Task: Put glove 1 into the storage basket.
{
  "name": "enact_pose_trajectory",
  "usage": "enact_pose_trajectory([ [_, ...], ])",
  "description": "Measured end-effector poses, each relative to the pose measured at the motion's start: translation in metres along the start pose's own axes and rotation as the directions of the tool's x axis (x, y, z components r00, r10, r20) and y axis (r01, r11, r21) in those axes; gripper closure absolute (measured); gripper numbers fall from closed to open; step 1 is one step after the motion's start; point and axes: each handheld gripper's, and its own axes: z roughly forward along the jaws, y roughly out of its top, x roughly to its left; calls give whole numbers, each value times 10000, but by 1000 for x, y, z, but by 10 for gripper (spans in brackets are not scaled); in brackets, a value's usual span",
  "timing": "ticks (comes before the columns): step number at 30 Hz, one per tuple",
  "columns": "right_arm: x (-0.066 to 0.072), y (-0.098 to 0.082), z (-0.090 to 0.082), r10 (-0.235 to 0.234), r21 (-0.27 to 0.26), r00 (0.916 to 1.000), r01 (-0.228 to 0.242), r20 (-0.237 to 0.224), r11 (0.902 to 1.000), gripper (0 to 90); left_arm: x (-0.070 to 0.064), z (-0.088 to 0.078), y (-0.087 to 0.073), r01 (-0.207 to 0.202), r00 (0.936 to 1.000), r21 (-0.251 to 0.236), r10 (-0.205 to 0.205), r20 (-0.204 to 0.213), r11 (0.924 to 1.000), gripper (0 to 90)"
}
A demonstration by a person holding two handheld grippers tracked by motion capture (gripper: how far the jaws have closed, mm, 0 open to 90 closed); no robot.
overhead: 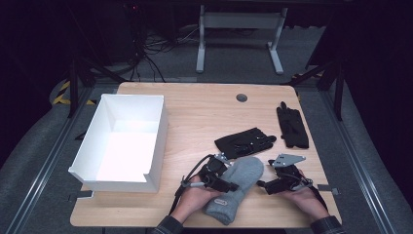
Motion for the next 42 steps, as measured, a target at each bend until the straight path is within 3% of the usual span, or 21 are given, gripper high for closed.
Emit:
enact_pose_trajectory([
  [6,0,0,0,3,-2,10000,-3,-11,10000,67,0,-7,2,130,9996,-99,-128,267,9999,629],
  [15,0,0,0,41,-9,10000,-41,15,10000,66,-4,-24,6,2,9996,-336,8,278,9994,629],
  [28,1,-1,-1,59,-3,10000,-59,52,10000,65,2,-55,5,266,9996,-781,-269,-29,9966,630],
  [42,1,-1,-1,61,-1,10000,-61,60,10000,65,10,-96,7,493,9962,-1222,-575,-652,9913,629],
])
